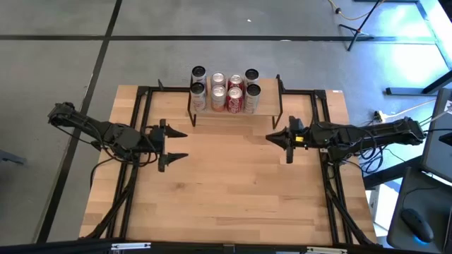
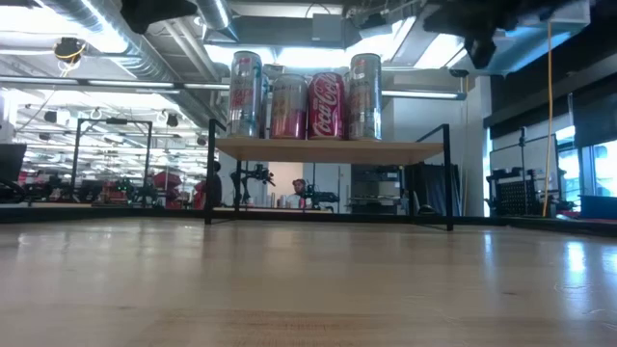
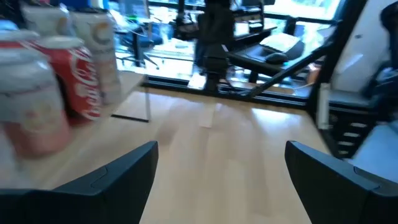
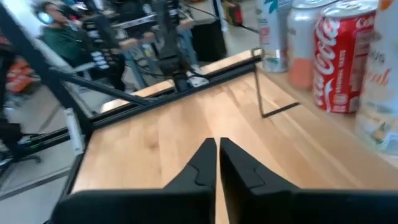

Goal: Place canned beverage on shelf
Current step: Return to Home Position

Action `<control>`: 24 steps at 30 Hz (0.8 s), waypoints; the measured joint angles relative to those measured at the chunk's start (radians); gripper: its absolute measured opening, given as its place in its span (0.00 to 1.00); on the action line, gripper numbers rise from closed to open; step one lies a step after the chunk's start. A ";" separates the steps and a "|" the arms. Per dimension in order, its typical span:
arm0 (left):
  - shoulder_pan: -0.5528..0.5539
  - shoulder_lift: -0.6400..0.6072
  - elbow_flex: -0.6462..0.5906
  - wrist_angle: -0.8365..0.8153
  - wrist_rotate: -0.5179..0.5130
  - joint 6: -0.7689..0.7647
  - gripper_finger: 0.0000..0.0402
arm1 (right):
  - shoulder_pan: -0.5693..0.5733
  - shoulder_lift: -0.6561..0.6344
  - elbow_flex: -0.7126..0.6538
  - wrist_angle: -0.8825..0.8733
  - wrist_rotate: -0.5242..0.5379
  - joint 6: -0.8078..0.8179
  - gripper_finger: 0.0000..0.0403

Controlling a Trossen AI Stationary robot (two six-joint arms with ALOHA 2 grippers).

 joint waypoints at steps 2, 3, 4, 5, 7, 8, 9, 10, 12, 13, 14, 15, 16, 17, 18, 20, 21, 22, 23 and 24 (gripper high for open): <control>0.000 0.000 -0.001 0.001 -0.034 0.047 0.84 | -0.002 -0.051 -0.061 0.038 -0.023 -0.005 0.05; 0.000 0.000 -0.006 0.011 -0.056 0.078 0.84 | -0.007 -0.081 -0.093 0.062 -0.040 -0.007 0.06; 0.000 0.000 -0.015 0.023 -0.079 0.108 0.84 | -0.016 -0.110 -0.125 0.088 -0.060 -0.009 0.06; 0.002 0.000 -0.029 0.042 -0.097 0.131 0.84 | -0.029 -0.140 -0.158 0.118 -0.083 -0.008 0.06; 0.013 0.000 -0.065 0.092 -0.101 0.161 0.84 | -0.054 -0.209 -0.226 0.163 -0.117 -0.008 0.06; 0.021 0.000 -0.088 0.127 -0.086 0.162 0.84 | -0.065 -0.244 -0.254 0.171 -0.118 -0.008 0.05; 0.031 0.000 -0.112 0.167 -0.058 0.161 0.84 | -0.076 -0.273 -0.276 0.180 -0.108 -0.009 0.04; 0.043 0.000 -0.137 0.205 -0.025 0.161 0.84 | -0.085 -0.298 -0.296 0.184 -0.092 -0.009 0.03; 0.061 0.000 -0.179 0.250 0.025 0.162 0.84 | -0.098 -0.337 -0.329 0.166 -0.077 -0.009 0.02; 0.066 0.000 -0.192 0.249 0.030 0.168 0.84 | -0.102 -0.352 -0.337 0.151 -0.072 -0.009 0.02; 0.072 0.000 -0.203 0.245 0.025 0.178 0.84 | -0.106 -0.364 -0.343 0.137 -0.065 -0.009 0.02; 0.074 0.001 -0.213 0.243 0.018 0.187 0.84 | -0.107 -0.374 -0.347 0.121 -0.059 0.001 0.02; 0.076 0.002 -0.221 0.245 0.017 0.188 0.84 | -0.106 -0.377 -0.348 0.123 -0.057 0.028 0.02; 0.076 0.006 -0.229 0.254 0.017 0.180 0.84 | -0.105 -0.377 -0.348 0.132 -0.064 0.054 0.02; 0.076 0.012 -0.239 0.265 0.017 0.175 0.84 | -0.105 -0.377 -0.348 0.131 -0.090 0.066 0.02; 0.076 0.017 -0.267 0.281 0.023 0.176 0.84 | -0.105 -0.376 -0.350 0.115 -0.193 0.036 0.02; 0.076 0.016 -0.283 0.293 0.028 0.181 0.84 | -0.105 -0.374 -0.350 0.114 -0.226 0.016 0.02; 0.076 0.016 -0.301 0.317 0.032 0.180 0.84 | -0.105 -0.372 -0.350 0.113 -0.244 -0.007 0.02; 0.076 0.014 -0.326 0.352 0.038 0.180 0.84 | -0.105 -0.372 -0.350 0.113 -0.261 -0.044 0.02; 0.076 0.008 -0.351 0.383 0.057 0.185 0.84 | -0.105 -0.372 -0.350 0.113 -0.291 -0.082 0.02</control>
